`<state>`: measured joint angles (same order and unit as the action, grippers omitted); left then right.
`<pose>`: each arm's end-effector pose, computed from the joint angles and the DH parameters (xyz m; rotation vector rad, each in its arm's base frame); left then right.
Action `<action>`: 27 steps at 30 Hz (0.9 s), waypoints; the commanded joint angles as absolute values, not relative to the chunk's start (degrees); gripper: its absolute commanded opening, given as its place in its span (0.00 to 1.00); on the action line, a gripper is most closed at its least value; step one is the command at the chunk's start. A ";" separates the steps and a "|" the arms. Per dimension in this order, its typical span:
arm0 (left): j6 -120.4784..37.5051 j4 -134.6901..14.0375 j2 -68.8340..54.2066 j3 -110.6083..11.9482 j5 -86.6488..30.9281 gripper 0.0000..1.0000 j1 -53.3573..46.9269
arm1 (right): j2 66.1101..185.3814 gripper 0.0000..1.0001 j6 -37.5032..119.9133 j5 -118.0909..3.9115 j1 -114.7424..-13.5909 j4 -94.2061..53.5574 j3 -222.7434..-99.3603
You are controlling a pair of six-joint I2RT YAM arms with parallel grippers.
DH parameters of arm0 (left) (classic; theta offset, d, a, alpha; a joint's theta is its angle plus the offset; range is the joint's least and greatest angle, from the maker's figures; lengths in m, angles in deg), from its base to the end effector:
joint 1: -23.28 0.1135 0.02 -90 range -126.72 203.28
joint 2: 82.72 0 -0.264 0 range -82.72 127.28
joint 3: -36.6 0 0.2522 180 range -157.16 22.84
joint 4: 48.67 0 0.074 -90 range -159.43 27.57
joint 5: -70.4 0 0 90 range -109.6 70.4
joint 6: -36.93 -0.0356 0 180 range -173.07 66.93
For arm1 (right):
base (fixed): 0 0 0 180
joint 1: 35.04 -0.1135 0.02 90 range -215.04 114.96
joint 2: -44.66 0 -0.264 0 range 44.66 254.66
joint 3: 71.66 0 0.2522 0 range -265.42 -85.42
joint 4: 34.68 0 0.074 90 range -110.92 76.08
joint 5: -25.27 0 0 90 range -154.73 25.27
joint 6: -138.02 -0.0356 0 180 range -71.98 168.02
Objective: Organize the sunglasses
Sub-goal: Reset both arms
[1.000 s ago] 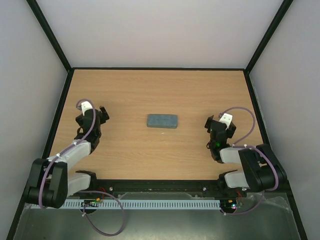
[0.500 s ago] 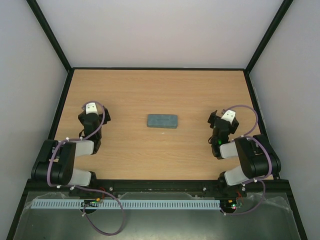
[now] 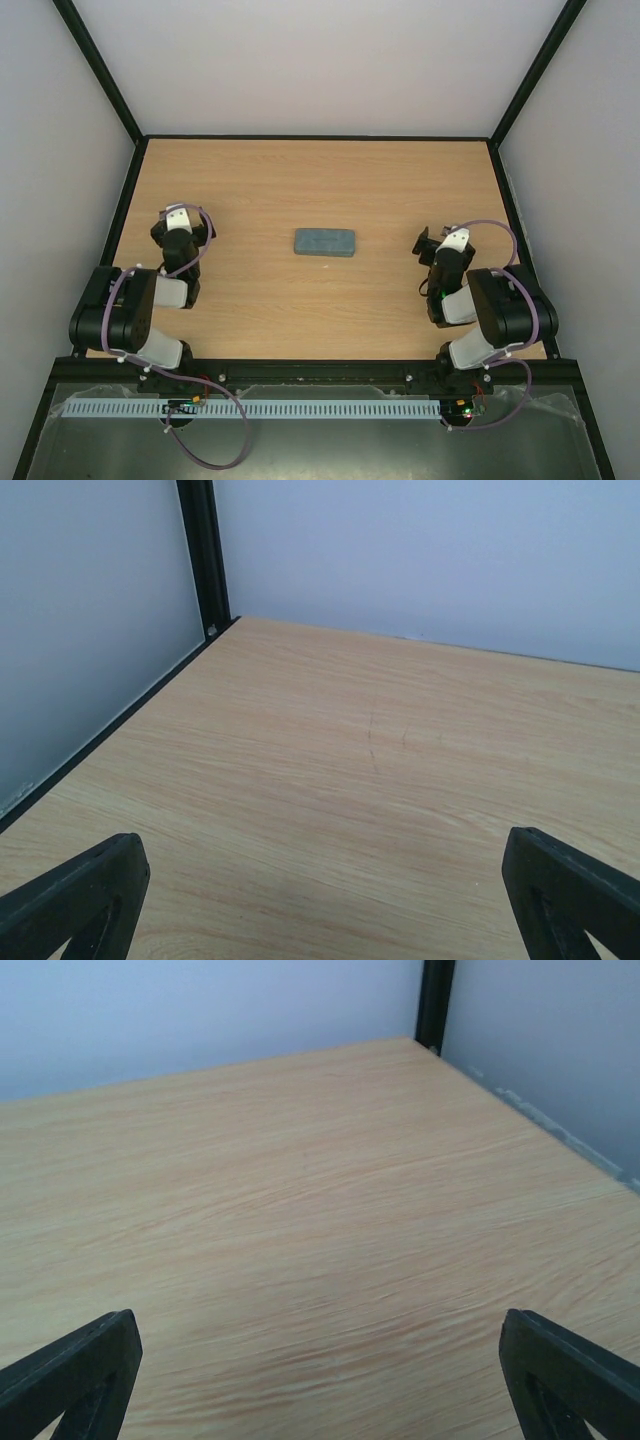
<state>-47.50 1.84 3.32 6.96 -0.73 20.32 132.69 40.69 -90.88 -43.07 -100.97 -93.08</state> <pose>0.2487 -0.0013 0.1558 -0.2852 1.6461 0.1629 0.2171 0.0148 0.1453 0.3456 1.5394 -0.1495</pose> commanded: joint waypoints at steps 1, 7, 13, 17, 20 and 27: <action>-47.48 6.94 3.48 7.51 -1.54 1.00 20.56 | 132.46 0.99 41.02 -85.29 -42.10 -99.71 -95.37; -46.66 18.12 6.18 11.10 -0.56 0.99 21.62 | 133.21 0.99 40.76 -85.99 -41.88 -100.56 -95.66; -45.21 13.55 4.16 11.47 -1.33 1.00 22.23 | 132.49 0.99 40.68 -86.01 -41.77 -99.62 -95.57; -45.96 12.51 4.64 10.38 -2.07 0.99 22.10 | 132.61 0.99 40.65 -86.00 -41.78 -99.76 -95.62; -46.94 12.01 5.03 9.66 -0.84 1.00 21.01 | 132.63 0.98 40.68 -86.01 -41.82 -99.81 -95.59; -47.00 12.20 5.09 9.75 -0.92 1.00 21.00 | 132.74 0.99 40.64 -85.41 -41.62 -98.38 -96.40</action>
